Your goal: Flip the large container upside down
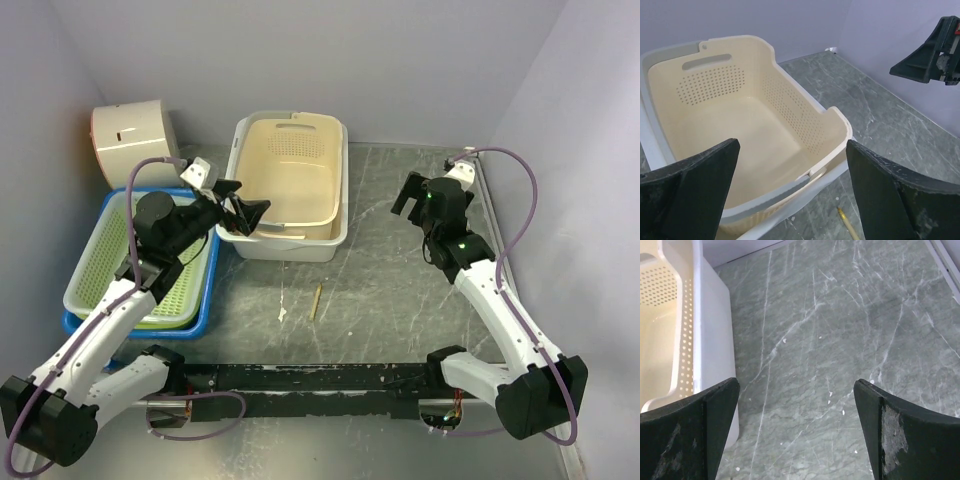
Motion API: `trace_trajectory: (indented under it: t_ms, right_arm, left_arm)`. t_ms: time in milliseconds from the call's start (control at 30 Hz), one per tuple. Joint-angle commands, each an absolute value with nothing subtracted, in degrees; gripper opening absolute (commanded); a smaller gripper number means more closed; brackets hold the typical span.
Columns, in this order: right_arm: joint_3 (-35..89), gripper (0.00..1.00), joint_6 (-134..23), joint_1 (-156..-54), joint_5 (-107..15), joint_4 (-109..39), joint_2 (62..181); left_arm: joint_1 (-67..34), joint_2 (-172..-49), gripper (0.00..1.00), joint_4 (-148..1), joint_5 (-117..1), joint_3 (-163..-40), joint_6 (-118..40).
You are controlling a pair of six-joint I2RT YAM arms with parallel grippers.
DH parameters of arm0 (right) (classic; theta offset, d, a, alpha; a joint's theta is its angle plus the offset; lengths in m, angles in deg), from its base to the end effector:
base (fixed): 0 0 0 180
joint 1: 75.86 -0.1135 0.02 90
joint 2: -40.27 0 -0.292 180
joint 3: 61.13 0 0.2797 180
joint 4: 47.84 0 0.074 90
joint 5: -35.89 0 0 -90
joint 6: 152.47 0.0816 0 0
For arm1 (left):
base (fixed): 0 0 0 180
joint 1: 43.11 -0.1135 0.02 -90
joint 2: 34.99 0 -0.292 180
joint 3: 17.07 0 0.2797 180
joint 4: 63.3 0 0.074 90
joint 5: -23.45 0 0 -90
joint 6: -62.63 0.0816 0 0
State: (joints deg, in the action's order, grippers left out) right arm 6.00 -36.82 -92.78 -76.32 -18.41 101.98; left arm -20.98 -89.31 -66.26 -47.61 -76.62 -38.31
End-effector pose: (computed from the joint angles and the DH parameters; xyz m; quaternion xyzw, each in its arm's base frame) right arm 0.2928 0.0568 0.3362 0.1672 0.8126 0.0435 0.5566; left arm 0.2487 -0.1297 0.3822 0.1847 0.6687 -0.3117 0.6493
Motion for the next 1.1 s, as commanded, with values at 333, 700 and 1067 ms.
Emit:
trace_trajectory:
  t_ms: [333,700,1067]
  right_arm:
    - [4.7,1.00,-34.9,-92.2,-79.1,-18.8,100.3]
    - [16.6,1.00,-32.7,-93.5,-63.2,-19.5,112.5]
    - [43.8,0.97,-27.1,-107.4,-73.1,-6.5,141.2]
  left_arm:
    - [-21.6,-90.1,0.99,-60.2,-52.2,-76.0,-40.5]
    - [-21.6,-95.3,0.99,-73.1,-53.5,-85.1,-40.3]
    - [-21.7,-93.6,0.99,-76.9,-55.7,-86.1,-40.0]
